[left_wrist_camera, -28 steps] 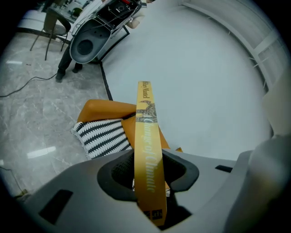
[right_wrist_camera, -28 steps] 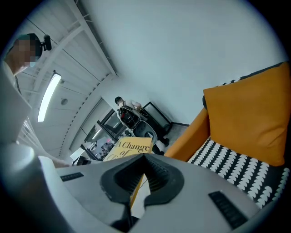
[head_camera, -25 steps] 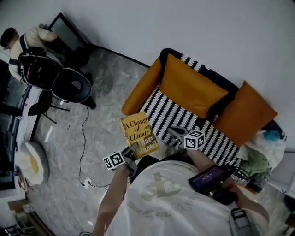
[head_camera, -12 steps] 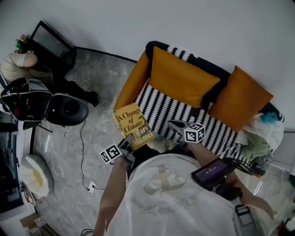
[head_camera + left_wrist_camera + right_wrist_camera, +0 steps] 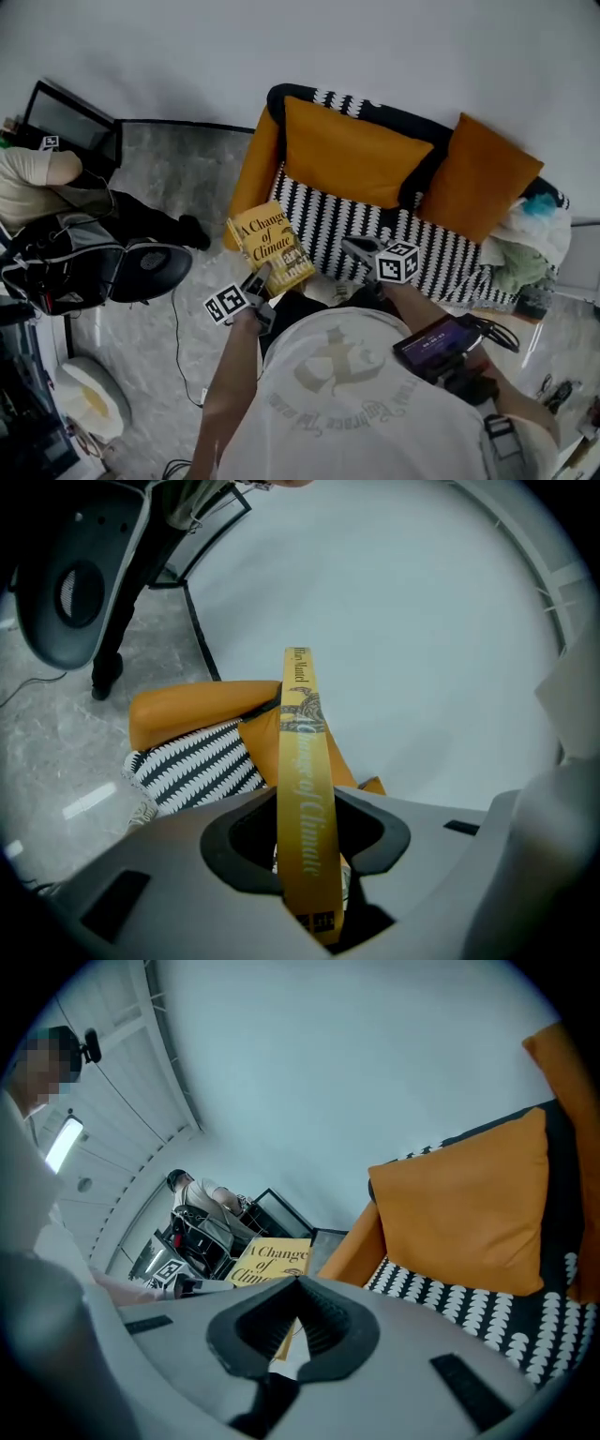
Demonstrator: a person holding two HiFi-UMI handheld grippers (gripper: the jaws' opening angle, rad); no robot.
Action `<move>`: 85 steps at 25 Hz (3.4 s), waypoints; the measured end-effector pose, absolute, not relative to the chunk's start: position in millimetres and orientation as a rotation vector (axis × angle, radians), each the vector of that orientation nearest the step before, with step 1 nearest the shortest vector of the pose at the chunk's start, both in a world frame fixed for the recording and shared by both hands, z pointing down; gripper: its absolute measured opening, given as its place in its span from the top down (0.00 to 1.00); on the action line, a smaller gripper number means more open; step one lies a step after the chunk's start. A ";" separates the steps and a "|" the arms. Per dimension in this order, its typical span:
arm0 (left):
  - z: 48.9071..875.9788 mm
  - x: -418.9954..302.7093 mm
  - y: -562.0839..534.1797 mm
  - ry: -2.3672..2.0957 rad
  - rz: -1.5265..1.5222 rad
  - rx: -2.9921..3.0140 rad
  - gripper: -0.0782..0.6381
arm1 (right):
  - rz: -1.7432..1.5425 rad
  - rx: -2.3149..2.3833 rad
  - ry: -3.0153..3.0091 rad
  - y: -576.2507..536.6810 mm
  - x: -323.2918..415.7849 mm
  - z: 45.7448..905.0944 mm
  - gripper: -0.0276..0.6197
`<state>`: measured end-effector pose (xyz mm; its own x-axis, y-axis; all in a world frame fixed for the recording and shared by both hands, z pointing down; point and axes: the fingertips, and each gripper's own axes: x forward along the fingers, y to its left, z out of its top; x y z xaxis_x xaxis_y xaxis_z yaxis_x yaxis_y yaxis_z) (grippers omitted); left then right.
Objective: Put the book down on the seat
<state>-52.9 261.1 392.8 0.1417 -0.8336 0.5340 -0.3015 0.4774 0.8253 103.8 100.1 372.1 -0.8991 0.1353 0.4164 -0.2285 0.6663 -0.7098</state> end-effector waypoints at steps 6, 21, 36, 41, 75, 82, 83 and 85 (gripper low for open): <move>409.5 -74.4 244.3 -1.358 -0.426 1.106 0.68 | 1.138 0.199 -2.440 94.4 92.8 378.5 0.93; 437.7 -152.2 159.0 -1.194 -0.161 1.230 0.69 | 1.204 0.542 -2.408 50.0 45.6 377.6 0.93; 424.5 -142.6 198.7 -1.198 0.027 1.295 0.68 | 1.201 0.569 -2.475 120.8 72.9 359.6 0.93; 389.6 -143.5 193.3 -1.245 0.075 1.290 0.68 | 1.270 0.458 -2.538 117.3 62.3 335.3 0.94; 456.5 -124.4 189.7 -1.284 0.289 1.202 0.68 | 1.483 0.357 -2.270 120.1 42.5 434.7 0.94; 491.0 -133.2 189.4 -1.357 0.411 1.185 0.69 | 1.519 0.354 -2.228 129.4 48.8 464.3 0.94; 494.9 -135.6 189.8 -1.364 0.419 1.181 0.68 | 1.524 0.354 -2.220 132.3 48.9 467.9 0.94; 503.5 -142.1 185.1 -1.382 0.432 1.181 0.68 | 1.517 0.349 -2.212 132.1 47.3 475.5 0.94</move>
